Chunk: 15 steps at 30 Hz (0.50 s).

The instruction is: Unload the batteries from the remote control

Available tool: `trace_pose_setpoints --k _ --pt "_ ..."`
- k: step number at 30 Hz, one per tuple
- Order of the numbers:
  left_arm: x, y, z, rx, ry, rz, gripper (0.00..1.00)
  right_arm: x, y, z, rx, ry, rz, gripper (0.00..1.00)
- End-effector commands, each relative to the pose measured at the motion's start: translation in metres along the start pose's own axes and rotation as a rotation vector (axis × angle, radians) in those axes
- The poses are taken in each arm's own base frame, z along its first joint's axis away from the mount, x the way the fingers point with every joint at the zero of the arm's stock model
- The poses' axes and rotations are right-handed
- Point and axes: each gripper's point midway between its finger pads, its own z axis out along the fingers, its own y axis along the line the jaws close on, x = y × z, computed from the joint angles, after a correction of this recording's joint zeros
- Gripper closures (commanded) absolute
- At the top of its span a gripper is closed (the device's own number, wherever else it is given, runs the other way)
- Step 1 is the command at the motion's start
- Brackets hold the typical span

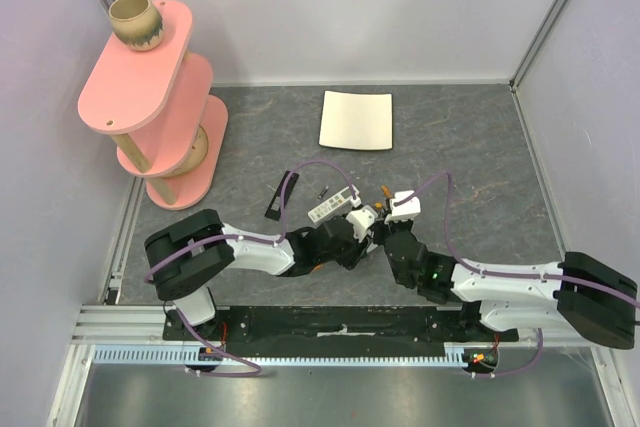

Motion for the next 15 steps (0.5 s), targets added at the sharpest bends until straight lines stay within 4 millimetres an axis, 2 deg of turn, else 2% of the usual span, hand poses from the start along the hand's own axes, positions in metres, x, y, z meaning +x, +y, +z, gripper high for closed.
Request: trace_pose_setpoints --k 1,9,11,12,15 --pt "0.063 0.008 -0.007 -0.024 0.209 -0.041 0.98 0.047 0.022 -0.021 -0.203 0.117 -0.112 1.0" --pt "0.064 0.009 -0.009 -0.029 0.202 -0.048 0.98 0.054 0.013 -0.025 -0.261 0.143 0.083 1.0" --pt "0.063 0.009 -0.009 -0.028 0.197 -0.049 0.98 0.051 0.005 -0.021 -0.257 0.14 0.142 1.0" --pt "0.064 0.009 -0.009 -0.029 0.2 -0.049 0.98 0.048 0.009 -0.022 -0.29 0.14 0.172 1.0" --pt "0.065 0.01 -0.009 -0.03 0.201 -0.05 0.98 0.044 0.003 -0.018 -0.299 0.137 0.252 1.0"
